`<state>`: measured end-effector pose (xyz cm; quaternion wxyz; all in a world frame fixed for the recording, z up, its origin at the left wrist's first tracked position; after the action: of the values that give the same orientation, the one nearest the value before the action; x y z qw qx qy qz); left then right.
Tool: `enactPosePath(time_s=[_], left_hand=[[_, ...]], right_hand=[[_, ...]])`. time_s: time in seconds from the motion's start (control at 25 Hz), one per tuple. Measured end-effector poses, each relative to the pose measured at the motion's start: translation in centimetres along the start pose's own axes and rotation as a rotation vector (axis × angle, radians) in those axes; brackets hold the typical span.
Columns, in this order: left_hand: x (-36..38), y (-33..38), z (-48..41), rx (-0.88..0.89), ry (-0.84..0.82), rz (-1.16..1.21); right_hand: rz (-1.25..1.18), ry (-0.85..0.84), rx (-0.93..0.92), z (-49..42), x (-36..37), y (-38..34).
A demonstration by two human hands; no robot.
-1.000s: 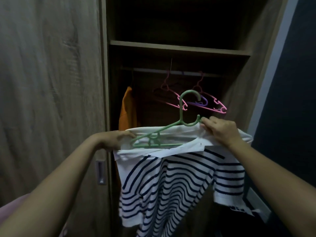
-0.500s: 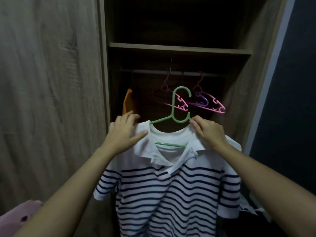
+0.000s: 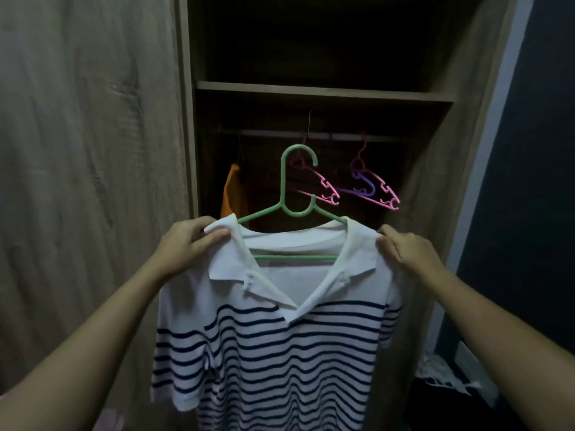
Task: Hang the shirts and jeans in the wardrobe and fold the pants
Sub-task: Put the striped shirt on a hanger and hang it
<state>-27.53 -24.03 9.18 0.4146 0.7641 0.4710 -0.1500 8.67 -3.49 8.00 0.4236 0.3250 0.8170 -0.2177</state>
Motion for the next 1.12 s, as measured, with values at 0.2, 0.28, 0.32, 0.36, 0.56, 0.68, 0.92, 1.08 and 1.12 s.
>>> enactPosePath(time_s=[0.2,0.28,0.32,0.36,0.56,0.68,0.92,1.08,1.12], left_hand=[[-0.6,0.0,-0.2,-0.039,-0.012,0.128],[-0.9,0.0,-0.3,-0.056,-0.032,0.192],[-1.0,0.0,-0.4,-0.067,-0.031,0.220],[-1.1,0.0,-0.6,-0.081,-0.015,0.241],[-2.2,0.6,-1.2,-0.078,0.014,0.111],[-3.0,0.0,-1.3,-0.069,-0.007,0.077],[-0.9,-8.5,4.8,-0.517,-0.198,0.142],[-1.3,-11.0,5.7,-0.571,0.236,-0.141],[-1.5,-10.3,5.3,-0.524,0.297,-0.160]], right_hand=[[0.037,-0.048,0.013,0.1,-0.2,0.4],[-0.028,0.094,-0.039,-0.3,-0.5,-1.0],[-0.071,0.147,-0.087,-0.7,-0.9,-2.2],[-0.081,0.165,-0.130,-1.3,-1.1,-3.3],[-0.104,0.177,-0.068,-3.0,-1.5,-5.8],[-0.146,0.271,0.012,-3.1,-1.5,-5.9],[-0.159,0.325,0.094,-3.4,-2.8,-4.5],[-0.181,0.318,0.107,-3.0,-3.2,-4.1],[-0.192,0.314,0.119,-2.9,-3.2,-4.1]])
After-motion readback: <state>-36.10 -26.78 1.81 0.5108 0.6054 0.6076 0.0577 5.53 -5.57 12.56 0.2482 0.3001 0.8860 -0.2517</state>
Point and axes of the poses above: each hand's wrist, its own z-axis away from the middle knuckle, its own x-axis out of the palm, y = z × x, the point moved 2 cm from there along -z, towards the middle knuckle, and after that the axes turned 2 degrees about -x, right-handed, at the moved point
